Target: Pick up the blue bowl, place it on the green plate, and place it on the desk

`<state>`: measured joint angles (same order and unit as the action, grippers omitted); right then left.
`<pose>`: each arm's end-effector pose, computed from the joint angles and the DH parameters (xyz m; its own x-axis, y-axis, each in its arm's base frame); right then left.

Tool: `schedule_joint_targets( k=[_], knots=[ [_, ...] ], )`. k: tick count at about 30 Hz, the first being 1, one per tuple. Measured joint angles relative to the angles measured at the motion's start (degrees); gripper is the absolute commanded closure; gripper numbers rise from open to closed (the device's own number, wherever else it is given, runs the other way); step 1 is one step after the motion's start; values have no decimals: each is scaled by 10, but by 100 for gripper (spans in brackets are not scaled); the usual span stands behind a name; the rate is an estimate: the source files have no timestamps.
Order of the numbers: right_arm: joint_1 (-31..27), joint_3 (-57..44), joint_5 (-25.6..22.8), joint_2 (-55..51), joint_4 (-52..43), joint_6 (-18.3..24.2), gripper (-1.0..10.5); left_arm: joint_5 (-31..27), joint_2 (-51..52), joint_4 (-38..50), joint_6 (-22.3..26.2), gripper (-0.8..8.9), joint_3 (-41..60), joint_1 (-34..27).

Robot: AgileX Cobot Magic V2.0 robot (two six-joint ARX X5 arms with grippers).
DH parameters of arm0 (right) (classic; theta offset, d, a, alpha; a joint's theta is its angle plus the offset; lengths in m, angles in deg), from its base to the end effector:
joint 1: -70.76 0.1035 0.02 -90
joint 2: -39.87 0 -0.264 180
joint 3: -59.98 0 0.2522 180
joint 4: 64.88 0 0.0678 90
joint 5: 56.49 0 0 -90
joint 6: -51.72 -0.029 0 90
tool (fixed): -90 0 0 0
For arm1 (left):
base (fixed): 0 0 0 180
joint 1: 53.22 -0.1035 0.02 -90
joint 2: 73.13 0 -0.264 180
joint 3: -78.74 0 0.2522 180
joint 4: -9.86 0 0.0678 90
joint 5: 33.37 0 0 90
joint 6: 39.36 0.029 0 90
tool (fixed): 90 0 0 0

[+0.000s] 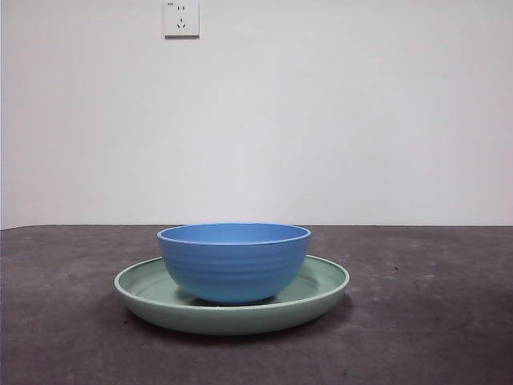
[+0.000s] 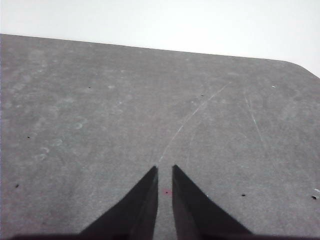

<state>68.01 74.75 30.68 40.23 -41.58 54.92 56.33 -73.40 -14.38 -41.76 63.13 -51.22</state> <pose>0.0957 -0.0060 0.1530 0.9833 -0.0967 -0.1543 0.0879 0.9942 -0.0628 0.0948 -0.0032 0.1565 0.9875 -0.0292 -0.1547 0.0232 0.9989 -0.0406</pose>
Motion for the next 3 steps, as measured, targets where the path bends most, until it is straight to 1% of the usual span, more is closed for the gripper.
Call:
schedule_joint_targets(
  k=[3],
  knots=[
    [0, 0, 0, 0, 0, 0, 905, 0, 0, 0, 0, 787, 0, 0]
  ],
)
